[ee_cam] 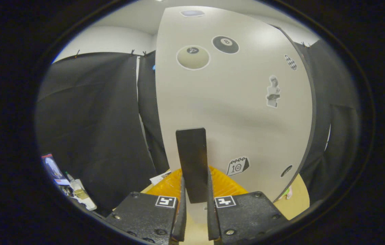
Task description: Open the shoe cabinet door, grab the shoes and put them into the shoe cabinet, then close the shoe cabinet door.
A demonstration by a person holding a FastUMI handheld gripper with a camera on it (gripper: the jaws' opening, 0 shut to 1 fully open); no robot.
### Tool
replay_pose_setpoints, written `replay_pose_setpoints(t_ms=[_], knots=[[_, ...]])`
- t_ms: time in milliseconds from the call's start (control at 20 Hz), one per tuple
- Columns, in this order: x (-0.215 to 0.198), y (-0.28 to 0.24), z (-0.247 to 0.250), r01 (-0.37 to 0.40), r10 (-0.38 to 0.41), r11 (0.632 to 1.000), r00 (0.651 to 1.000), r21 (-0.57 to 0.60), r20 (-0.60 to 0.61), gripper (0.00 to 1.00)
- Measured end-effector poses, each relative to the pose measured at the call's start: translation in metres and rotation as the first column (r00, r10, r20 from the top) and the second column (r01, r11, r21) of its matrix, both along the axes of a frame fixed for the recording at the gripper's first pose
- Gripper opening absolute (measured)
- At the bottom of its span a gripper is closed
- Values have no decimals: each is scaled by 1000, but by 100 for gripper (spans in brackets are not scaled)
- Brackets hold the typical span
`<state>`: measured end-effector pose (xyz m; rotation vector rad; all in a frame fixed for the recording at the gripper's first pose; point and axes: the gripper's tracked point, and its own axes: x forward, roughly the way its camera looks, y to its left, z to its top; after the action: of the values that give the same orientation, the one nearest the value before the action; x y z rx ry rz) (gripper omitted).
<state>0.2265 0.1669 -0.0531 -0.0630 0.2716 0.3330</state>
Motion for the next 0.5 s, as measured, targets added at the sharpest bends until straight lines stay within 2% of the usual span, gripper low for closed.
replay_pose_setpoints(t_ms=[500], knots=[[-24,-21,4,-64,64,998,998,2,14,26]])
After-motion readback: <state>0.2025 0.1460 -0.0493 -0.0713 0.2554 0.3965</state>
